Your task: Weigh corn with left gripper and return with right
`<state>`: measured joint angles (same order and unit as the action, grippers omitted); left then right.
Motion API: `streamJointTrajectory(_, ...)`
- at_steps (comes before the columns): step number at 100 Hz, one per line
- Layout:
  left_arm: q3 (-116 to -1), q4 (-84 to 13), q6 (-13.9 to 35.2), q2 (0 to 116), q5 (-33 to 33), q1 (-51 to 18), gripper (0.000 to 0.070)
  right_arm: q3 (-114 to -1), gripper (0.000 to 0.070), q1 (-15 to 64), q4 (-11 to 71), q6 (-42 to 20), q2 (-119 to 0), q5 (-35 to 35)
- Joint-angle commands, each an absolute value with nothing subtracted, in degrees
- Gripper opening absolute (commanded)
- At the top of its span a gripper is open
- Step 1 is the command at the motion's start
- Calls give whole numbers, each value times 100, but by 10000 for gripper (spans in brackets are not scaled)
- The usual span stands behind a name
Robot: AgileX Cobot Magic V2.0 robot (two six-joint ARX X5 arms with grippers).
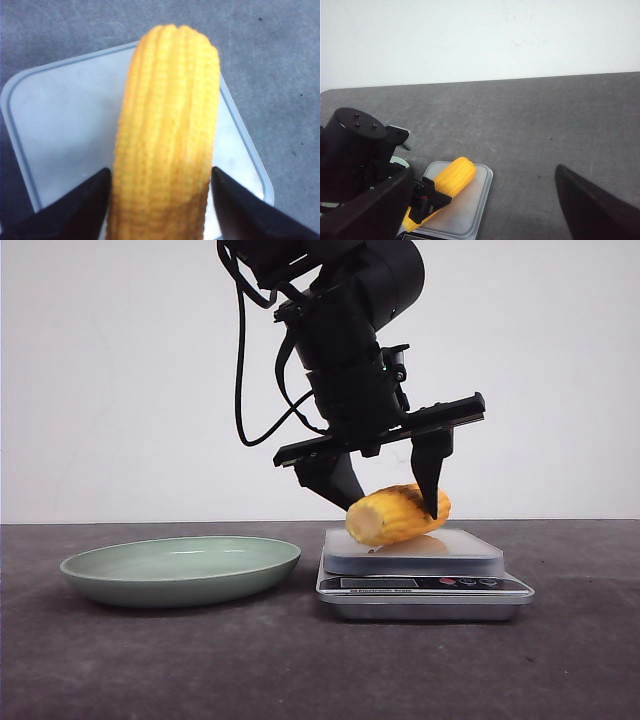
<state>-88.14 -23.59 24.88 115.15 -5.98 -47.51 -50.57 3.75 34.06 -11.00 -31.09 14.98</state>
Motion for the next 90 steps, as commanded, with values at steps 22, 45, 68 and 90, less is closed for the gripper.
streamJointTrajectory(22,-8967,-2327,2491,11614,-617,-4803,474,-5151,563,399,3448,-1122,-3122,1500)
streamJointTrajectory(45,-9301,-2652,1979,10986,-945,-4801,568,-5151,563,399,3452,-1109,-3127,1496)
streamJointTrajectory(68,-9491,-2853,1406,9358,-1050,-4790,568,-5151,563,399,3452,-1109,-3133,1498)
streamJointTrajectory(90,-9491,-3839,939,7441,-1975,-4320,565,-5151,563,401,3457,-1109,-3188,1516)
